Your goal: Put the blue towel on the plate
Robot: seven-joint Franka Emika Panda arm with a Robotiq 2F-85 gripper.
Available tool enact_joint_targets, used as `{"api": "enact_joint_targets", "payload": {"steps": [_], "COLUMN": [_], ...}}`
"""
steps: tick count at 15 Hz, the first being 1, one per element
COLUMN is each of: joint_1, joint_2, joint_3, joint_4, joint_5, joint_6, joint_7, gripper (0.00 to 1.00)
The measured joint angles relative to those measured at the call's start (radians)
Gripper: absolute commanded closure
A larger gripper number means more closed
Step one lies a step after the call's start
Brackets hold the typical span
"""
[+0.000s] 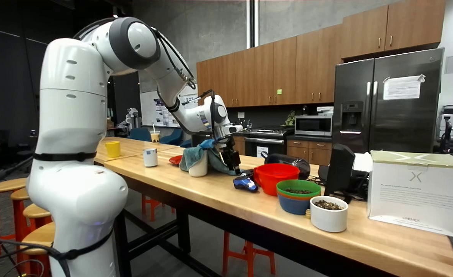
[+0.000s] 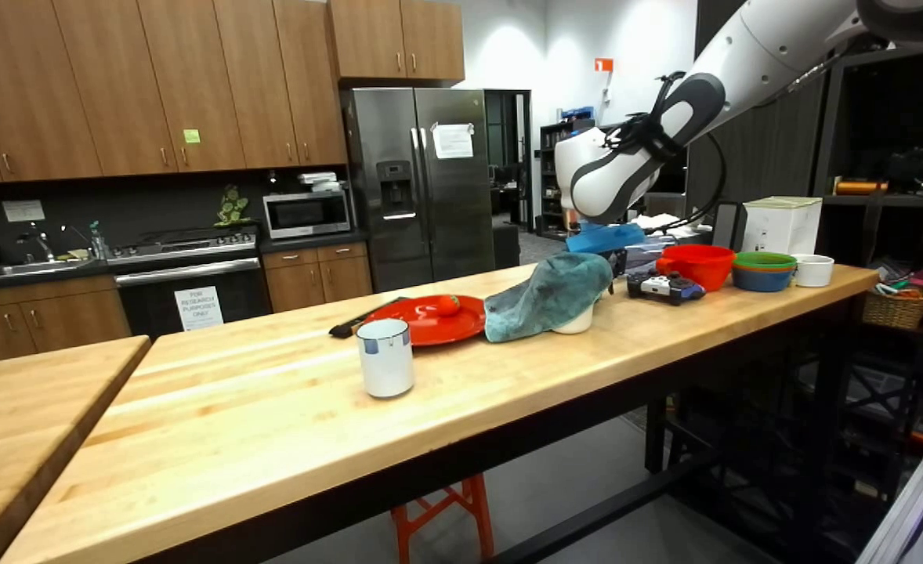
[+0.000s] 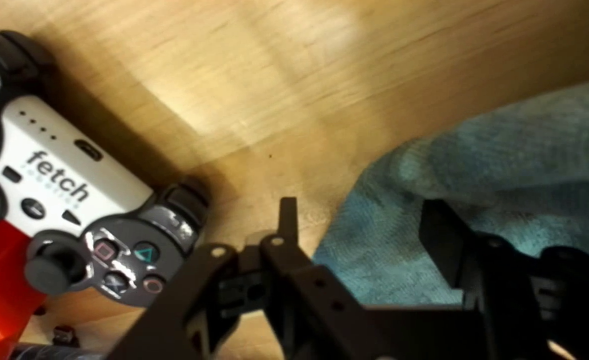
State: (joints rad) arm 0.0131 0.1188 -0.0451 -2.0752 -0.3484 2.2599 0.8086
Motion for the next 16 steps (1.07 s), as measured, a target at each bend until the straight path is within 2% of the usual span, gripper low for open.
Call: {"api": "enact_joint_targets", "payload": {"steps": [4, 12, 16], "joint_1": [0.002, 0.002, 0.003], "joint_2": [0.0, 0.0, -0.005], "joint_3": [0.0, -0.001, -0.001], "joint_4": [0.001, 0.01, 0.075], "joint_5": [0.001, 0.002, -0.015], "joint_6": [0.015, 0.018, 0.016], "joint_7": [0.0, -0.006, -0.037], "gripper": [0.98, 0.99, 0.99]}}
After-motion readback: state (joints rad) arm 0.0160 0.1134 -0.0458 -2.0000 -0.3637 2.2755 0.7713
